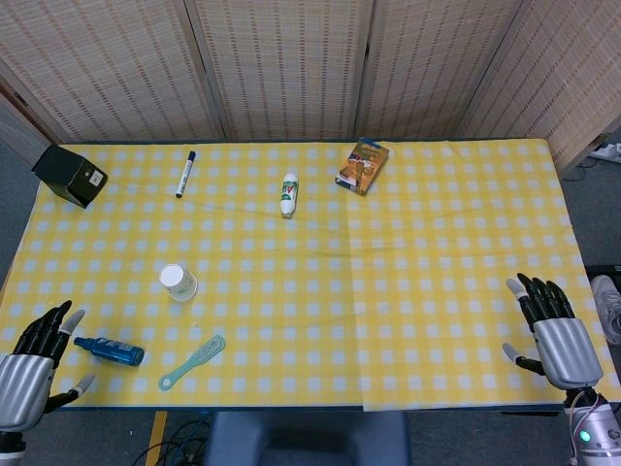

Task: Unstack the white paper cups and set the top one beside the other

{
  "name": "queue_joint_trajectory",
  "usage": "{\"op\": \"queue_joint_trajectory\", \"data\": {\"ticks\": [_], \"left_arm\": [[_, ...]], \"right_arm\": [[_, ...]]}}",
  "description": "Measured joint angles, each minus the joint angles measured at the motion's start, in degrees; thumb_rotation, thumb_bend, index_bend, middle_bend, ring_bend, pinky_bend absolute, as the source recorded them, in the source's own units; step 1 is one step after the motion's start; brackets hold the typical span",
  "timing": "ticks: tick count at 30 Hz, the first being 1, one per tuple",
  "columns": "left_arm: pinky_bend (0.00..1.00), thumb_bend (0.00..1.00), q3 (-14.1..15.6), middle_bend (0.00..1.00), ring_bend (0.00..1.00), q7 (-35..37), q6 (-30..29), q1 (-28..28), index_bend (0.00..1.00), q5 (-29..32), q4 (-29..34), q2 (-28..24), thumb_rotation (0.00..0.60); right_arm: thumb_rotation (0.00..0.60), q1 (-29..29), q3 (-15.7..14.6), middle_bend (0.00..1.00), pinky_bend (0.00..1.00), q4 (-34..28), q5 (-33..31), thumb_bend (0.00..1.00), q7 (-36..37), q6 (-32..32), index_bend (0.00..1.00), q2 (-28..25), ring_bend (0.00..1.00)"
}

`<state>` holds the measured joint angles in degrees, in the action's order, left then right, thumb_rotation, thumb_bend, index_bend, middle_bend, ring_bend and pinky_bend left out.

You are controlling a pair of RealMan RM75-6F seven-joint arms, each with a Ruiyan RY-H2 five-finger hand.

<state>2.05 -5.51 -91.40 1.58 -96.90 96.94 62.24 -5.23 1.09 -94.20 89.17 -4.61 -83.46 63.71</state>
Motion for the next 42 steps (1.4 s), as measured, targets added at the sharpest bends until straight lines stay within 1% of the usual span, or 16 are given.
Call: {"op": "queue_joint_trajectory", "data": {"ticks": [5, 8, 11, 14, 18, 21, 24, 28, 31, 33, 36, 39, 42], "left_arm": [[0.15, 0.24, -1.0, 0.0, 0.0, -0.7, 2.9, 1.8, 0.0, 1.2, 0.9, -0.5, 0.6], [0.15, 0.24, -1.4, 0.0, 0.0, -0.7, 4.3, 3.3, 0.0, 0.8, 1.9, -1.0, 0.6], [0.15, 0.24, -1.7, 0.0, 0.0, -0.6, 6.4, 4.7, 0.0, 0.8, 4.2, -3.0, 0.6], [0.15, 0.24, -2.1, 0.0, 0.0, -0.6, 9.3, 6.6, 0.0, 1.0, 7.8, -6.6, 0.6], [0.15, 0.24, -3.2, 0.0, 0.0, 2.2, 15.7, 11.2, 0.09, 1.5, 11.6, -12.1, 0.6], [0.15, 0.24, -4.8, 0.0, 0.0, 4.6, 21.7, 15.7, 0.14, 2.9, 12.8, -14.2, 0.6], [0.15, 0.24, -6.7, 0.0, 0.0, 4.5, 28.3, 20.7, 0.17, 5.3, 12.8, -14.8, 0.6], [0.15, 0.24, -8.8, 0.0, 0.0, 1.8, 37.1, 27.2, 0.17, 9.8, 11.2, -13.7, 0.6], [0.15, 0.24, -10.1, 0.0, 0.0, -2.4, 42.5, 32.0, 0.18, 13.4, 8.4, -10.7, 0.6], [0.15, 0.24, -10.7, 0.0, 0.0, -4.8, 45.0, 34.6, 0.18, 15.6, 5.9, -7.8, 0.6], [0.15, 0.24, -11.4, 0.0, 0.0, -6.1, 47.7, 37.9, 0.18, 17.7, 2.2, -4.1, 0.6], [0.15, 0.24, -11.6, 0.0, 0.0, -6.5, 50.3, 40.3, 0.18, 19.0, -0.8, -2.0, 0.6], [0.15, 0.24, -11.4, 0.0, 0.0, -6.9, 52.9, 42.1, 0.18, 20.5, -2.7, -1.0, 0.6]], "right_arm": [[0.6, -0.1, 0.0, 0.0, 0.0, 0.0, -0.1, 0.21, -0.7, 0.3, 0.0, 0.2, 0.0], [0.6, -0.1, -0.2, 0.0, 0.0, -0.1, 0.2, 0.21, -0.4, 0.4, 0.0, 0.2, 0.0], [0.6, -0.1, -0.6, 0.0, 0.0, 0.0, 0.9, 0.21, 0.4, 0.5, 0.0, -0.1, 0.0], [0.6, -0.2, -0.6, 0.0, 0.0, 0.2, 1.1, 0.21, 1.2, 0.6, 0.0, -0.3, 0.0], [0.6, -0.5, -0.7, 0.0, 0.0, 0.4, 1.4, 0.21, 1.7, 1.0, 0.0, -0.4, 0.0], [0.6, -0.8, -0.5, 0.0, 0.0, 0.4, 1.4, 0.21, 1.7, 1.1, 0.0, -0.3, 0.0], [0.6, -1.2, -0.2, 0.0, 0.0, 0.4, 1.3, 0.21, 1.2, 1.5, 0.0, 0.0, 0.0], [0.6, -1.6, -0.1, 0.0, 0.0, 0.7, 0.4, 0.21, 0.3, 2.6, 0.0, 0.5, 0.0], [0.6, -2.0, 0.3, 0.0, 0.0, 0.9, -0.7, 0.21, -0.3, 3.5, 0.0, 0.8, 0.0], [0.6, -2.2, 0.6, 0.0, 0.0, 1.1, -1.5, 0.21, -0.5, 3.9, 0.0, 0.9, 0.0], [0.6, -2.2, 0.9, 0.0, 0.0, 1.2, -1.9, 0.21, -0.8, 3.6, 0.0, 1.1, 0.0], [0.6, -2.1, 1.0, 0.0, 0.0, 1.4, -1.9, 0.21, -1.0, 3.3, 0.0, 1.2, 0.0], [0.6, -2.1, 1.1, 0.0, 0.0, 1.7, -2.0, 0.21, -0.7, 3.1, 0.0, 1.3, 0.0]]}}
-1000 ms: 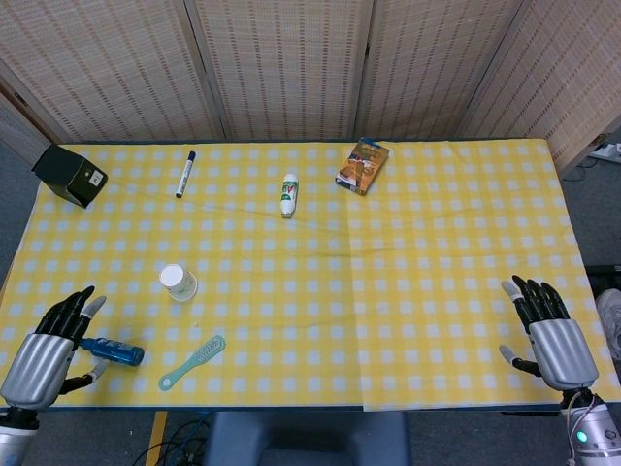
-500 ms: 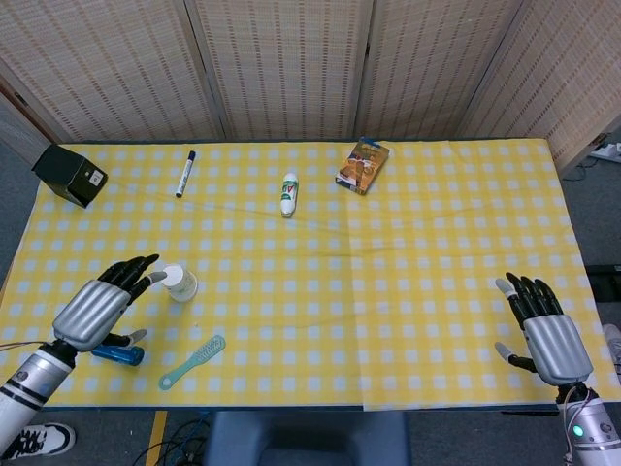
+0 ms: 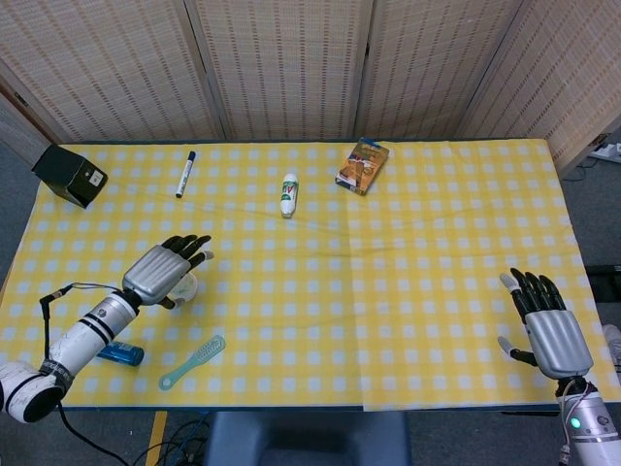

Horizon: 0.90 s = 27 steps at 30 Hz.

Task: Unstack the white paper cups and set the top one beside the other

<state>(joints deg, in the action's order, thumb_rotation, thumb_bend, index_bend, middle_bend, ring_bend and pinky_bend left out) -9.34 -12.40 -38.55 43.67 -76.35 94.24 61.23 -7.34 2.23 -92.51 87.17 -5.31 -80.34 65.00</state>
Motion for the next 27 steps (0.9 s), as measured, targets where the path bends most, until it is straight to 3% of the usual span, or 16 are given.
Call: {"op": "queue_joint_trajectory", "data": {"ticks": [15, 27], "left_arm": [[0.15, 0.24, 3.8, 0.0, 0.0, -7.3, 3.1, 3.9, 0.22, 5.4, -2.9, 0.6, 0.6], [0.15, 0.24, 5.3, 0.0, 0.0, -7.8, 4.9, 6.6, 0.26, 6.0, -5.1, 1.9, 0.6]], "right_arm": [[0.6, -0.2, -0.4, 0.0, 0.0, 0.0, 0.3, 0.21, -0.2, 0.4, 0.0, 0.1, 0.0], [0.6, 0.4, -0.4, 0.0, 0.0, -0.3, 0.7, 0.21, -1.5, -1.3, 0.0, 0.4, 0.0]]}}
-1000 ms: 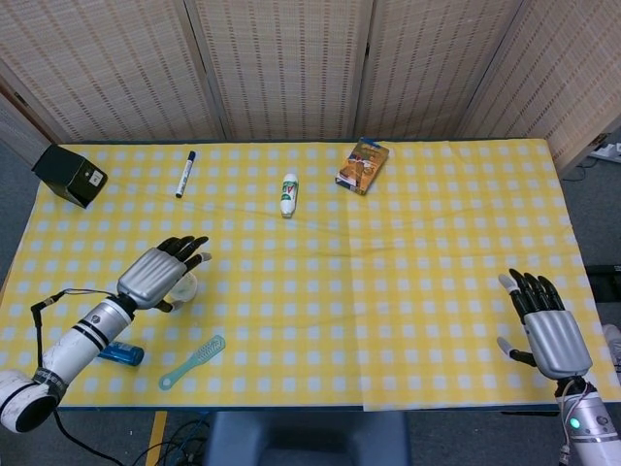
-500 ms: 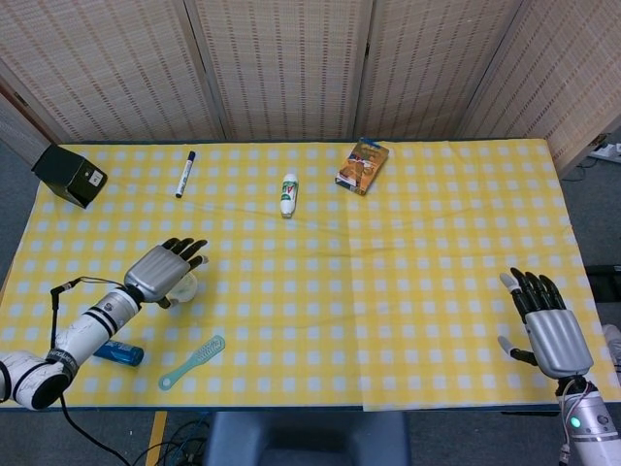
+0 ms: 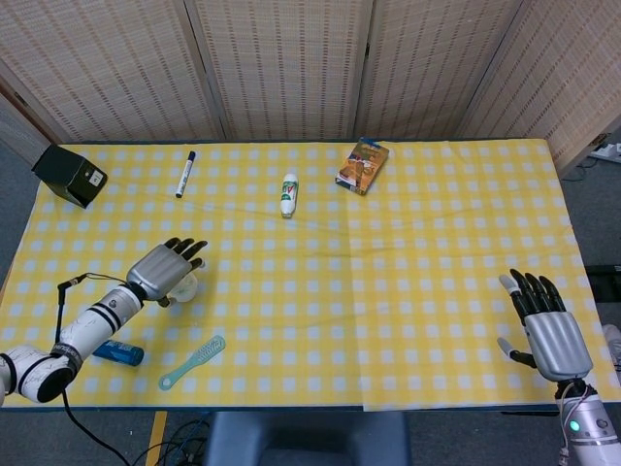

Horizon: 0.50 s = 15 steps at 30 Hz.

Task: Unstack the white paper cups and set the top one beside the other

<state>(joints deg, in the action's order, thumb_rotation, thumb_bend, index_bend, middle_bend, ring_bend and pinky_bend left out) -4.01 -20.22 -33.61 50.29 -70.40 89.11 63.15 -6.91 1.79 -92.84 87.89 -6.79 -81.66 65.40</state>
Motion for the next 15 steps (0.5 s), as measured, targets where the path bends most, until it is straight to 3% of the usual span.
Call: {"op": "queue_joint_trajectory", "data": {"ticks": [15], "left_arm": [[0.15, 0.24, 1.3, 0.0, 0.0, 2.6, 1.0, 1.5, 0.29, -0.7, -6.5, 2.1, 0.6]], "right_arm": [[0.6, -0.2, 0.2, 0.0, 0.0, -0.2, -0.7, 0.21, -0.9, 0.7, 0.0, 0.3, 0.0]]}}
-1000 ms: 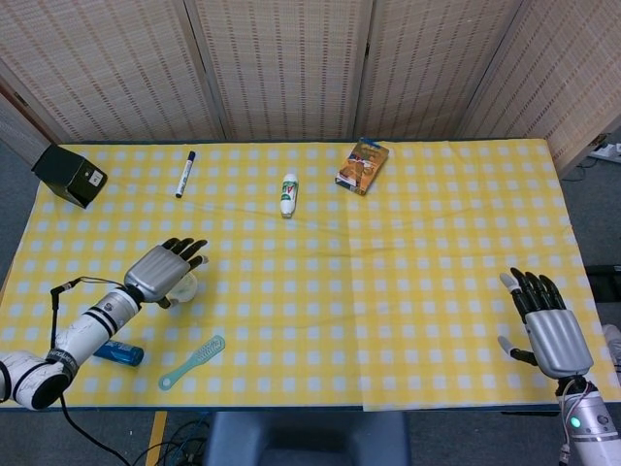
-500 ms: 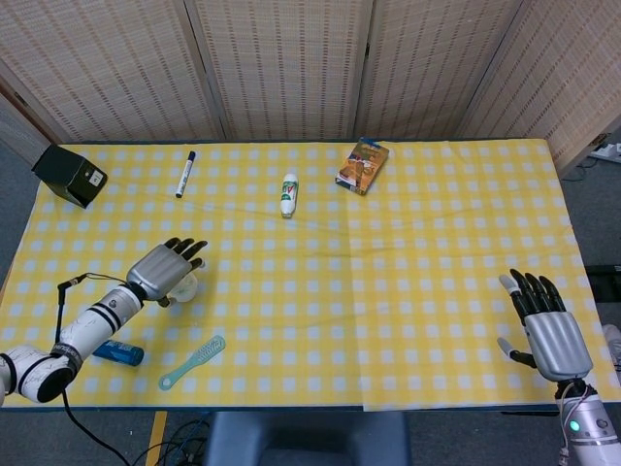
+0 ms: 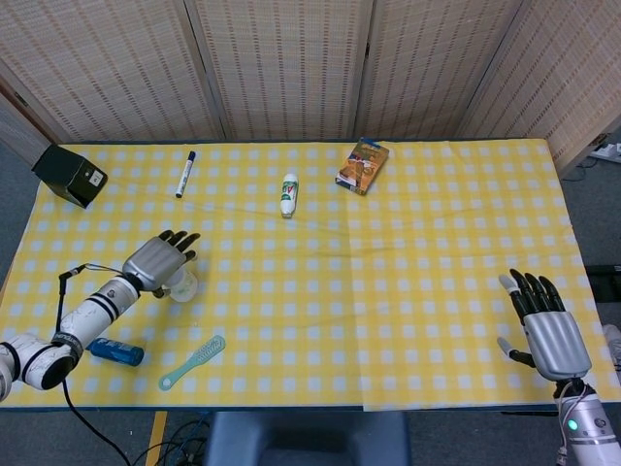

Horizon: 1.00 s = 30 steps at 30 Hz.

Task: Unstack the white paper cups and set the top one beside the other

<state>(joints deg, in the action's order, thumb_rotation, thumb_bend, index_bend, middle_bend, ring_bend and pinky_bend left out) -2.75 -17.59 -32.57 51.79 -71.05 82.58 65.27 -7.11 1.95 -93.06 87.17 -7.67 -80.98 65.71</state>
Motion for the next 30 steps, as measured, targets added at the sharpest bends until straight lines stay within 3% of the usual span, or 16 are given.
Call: {"op": "queue_joint_trajectory", "data": {"ticks": [30], "left_arm": [[0.15, 0.24, 1.9, 0.0, 0.0, -2.7, -0.5, 1.6, 0.47, 3.5, -0.8, -0.3, 0.6]], "right_arm": [[0.6, 0.0, 0.1, 0.0, 0.0, -0.1, -0.3, 0.21, -0.5, -0.1, 0.0, 0.1, 0.0]]}}
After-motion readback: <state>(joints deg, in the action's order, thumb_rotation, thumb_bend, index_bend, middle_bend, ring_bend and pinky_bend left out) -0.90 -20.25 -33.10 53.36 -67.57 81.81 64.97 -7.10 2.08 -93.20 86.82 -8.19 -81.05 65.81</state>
